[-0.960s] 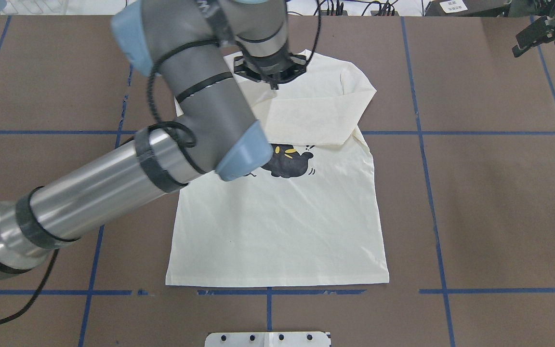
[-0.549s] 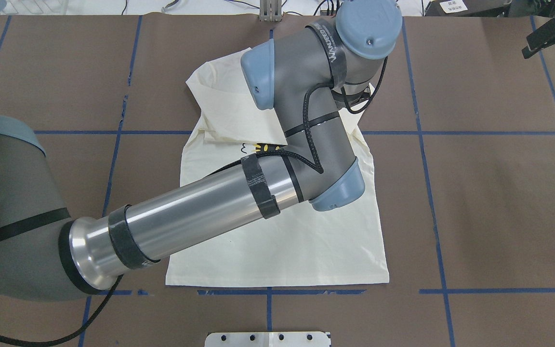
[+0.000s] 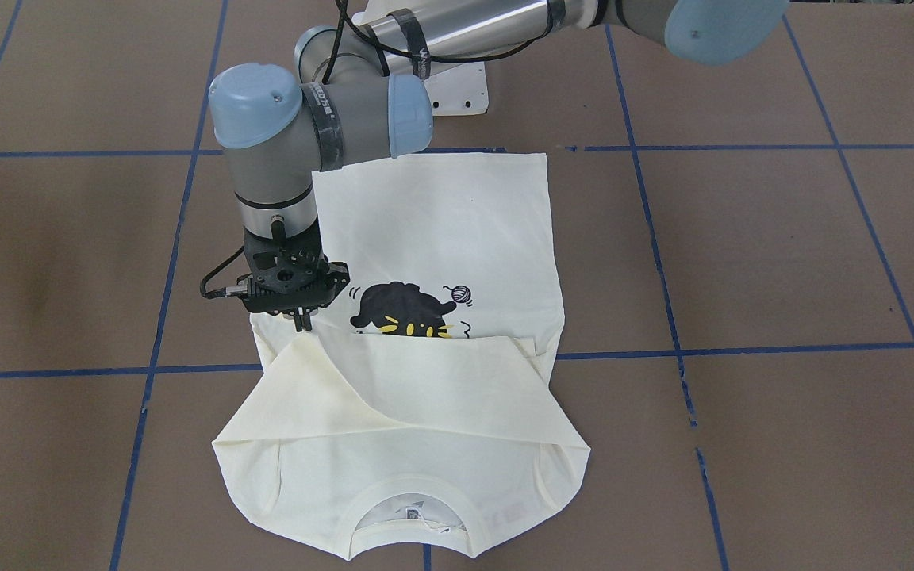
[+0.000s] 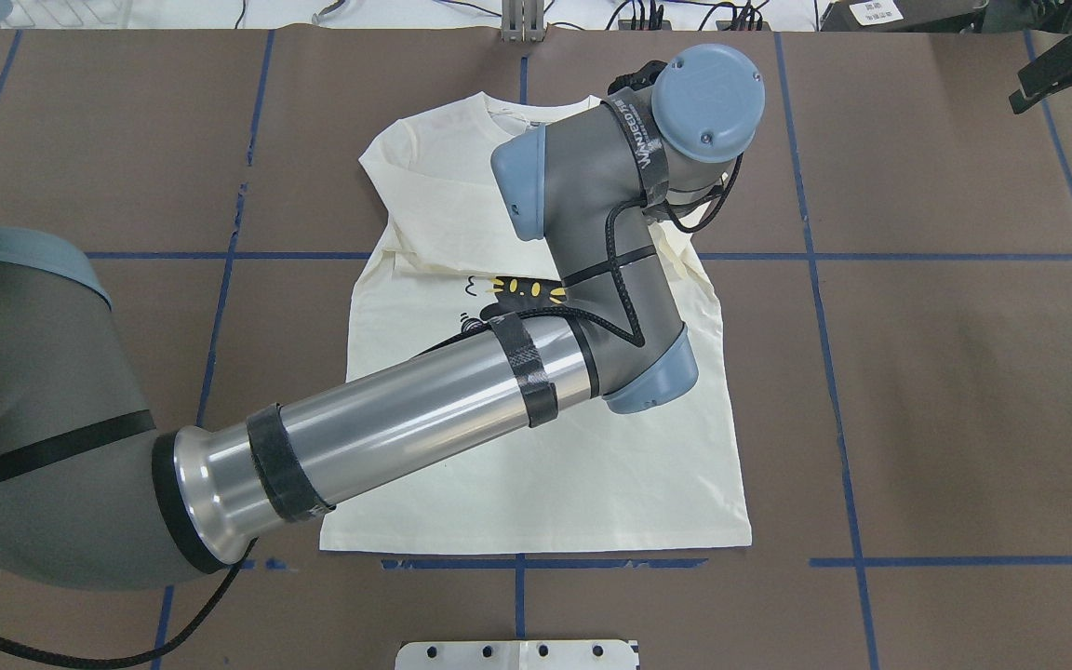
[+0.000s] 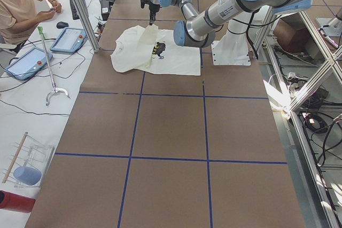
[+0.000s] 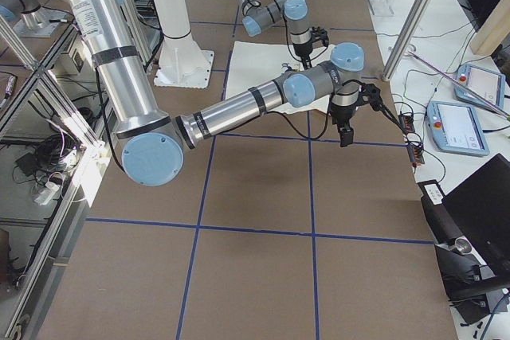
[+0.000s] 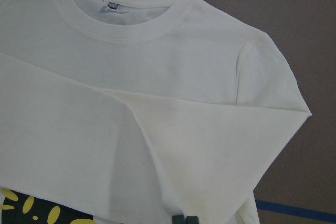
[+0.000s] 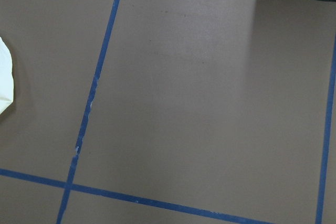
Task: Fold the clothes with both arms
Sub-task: 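Carry the sleeve with the left gripper across the shirt body, then release the sleeve and lower both grippers toward the shirt hem corners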
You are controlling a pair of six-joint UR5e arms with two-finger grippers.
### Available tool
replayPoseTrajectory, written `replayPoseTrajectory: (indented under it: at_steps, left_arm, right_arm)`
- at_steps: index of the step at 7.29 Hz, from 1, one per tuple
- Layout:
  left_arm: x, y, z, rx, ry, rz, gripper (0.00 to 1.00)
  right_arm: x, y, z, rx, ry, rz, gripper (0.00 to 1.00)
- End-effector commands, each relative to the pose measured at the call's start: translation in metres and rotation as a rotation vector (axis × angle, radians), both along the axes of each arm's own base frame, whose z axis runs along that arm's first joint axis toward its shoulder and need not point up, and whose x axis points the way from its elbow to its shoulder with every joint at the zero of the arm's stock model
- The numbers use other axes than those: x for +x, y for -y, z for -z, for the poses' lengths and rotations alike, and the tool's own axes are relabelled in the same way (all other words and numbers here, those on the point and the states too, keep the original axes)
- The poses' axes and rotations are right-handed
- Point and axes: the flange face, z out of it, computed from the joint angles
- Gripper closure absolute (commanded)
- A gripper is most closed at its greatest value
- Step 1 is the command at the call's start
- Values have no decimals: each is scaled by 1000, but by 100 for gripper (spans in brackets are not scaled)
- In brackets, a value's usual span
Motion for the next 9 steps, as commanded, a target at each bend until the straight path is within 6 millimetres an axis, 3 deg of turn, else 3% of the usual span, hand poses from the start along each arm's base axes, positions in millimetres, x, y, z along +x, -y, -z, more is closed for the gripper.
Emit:
replayPoseTrajectory:
  at_steps: [1, 3, 4, 6, 7, 8, 9]
  left_arm:
    - [4, -9, 11, 60, -49, -42, 0]
    - [-11, -19, 13, 142, -59, -171, 0]
    - [-28, -32, -20, 185, -69, -205, 0]
    - [-97, -73, -73, 286, -111, -254, 0]
    - [-126, -98, -110, 277, -145, -307, 0]
    - [-147, -109, -138, 277, -140, -310, 0]
    - [-159, -113, -157, 278, -128, -311, 0]
  right_arm:
    - [-2, 1, 2, 3, 0, 0, 0]
    - [-4, -1, 10, 11, 14, -6, 0]
    - [-12, -11, 18, -5, 57, 0, 0]
    - [-53, -67, 42, -71, 88, -61, 0]
    - [-67, -101, 70, -101, 130, -106, 0]
    - [-97, -138, 95, -127, 160, -154, 0]
    - [-146, -171, 117, -140, 190, -218, 0]
